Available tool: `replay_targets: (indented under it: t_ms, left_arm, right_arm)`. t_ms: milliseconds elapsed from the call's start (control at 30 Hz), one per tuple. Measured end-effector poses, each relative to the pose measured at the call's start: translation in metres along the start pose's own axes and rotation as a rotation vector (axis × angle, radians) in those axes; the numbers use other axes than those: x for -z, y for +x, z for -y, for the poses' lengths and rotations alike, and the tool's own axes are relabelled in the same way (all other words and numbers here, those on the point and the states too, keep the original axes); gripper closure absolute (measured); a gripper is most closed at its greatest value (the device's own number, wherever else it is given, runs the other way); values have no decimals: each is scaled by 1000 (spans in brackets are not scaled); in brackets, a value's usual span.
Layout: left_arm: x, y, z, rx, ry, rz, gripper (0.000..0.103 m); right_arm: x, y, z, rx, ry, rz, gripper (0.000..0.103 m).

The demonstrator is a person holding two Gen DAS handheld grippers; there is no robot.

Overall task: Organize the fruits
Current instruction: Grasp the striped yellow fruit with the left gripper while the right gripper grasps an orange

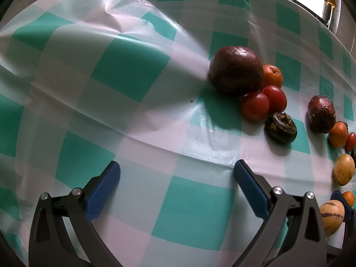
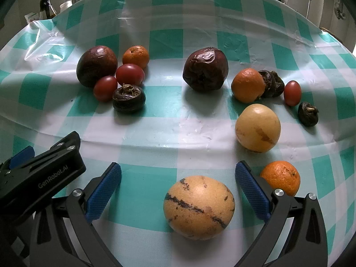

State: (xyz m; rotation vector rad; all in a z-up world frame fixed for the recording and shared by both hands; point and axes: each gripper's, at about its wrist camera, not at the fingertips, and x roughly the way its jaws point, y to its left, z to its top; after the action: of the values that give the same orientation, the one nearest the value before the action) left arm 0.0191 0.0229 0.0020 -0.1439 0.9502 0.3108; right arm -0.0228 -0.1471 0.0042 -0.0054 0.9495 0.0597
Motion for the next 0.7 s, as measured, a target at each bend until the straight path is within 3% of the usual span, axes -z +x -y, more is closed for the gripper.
replay_targets:
  t_ms: [167,367,467,600,700]
  left_arm:
    - [0,0,1,10,8,-4,1]
    - [10,-9,-6,68,92,-16,1]
    - [19,-15,-11,109,142,-12,1]
    - [31,-22,-11,153,193,-6,1]
    - [37,-29,0,207,243,17,1]
  right_arm:
    - [0,0,-1,3,-6,0,4]
    - [12,-10,-9,-21,-84,6,4]
    - [34,-35,-11,-46,-141,73,5]
    - [62,-67,35,-76,-21,160,5]
    - [65,-67,78,-43,67,146,5]
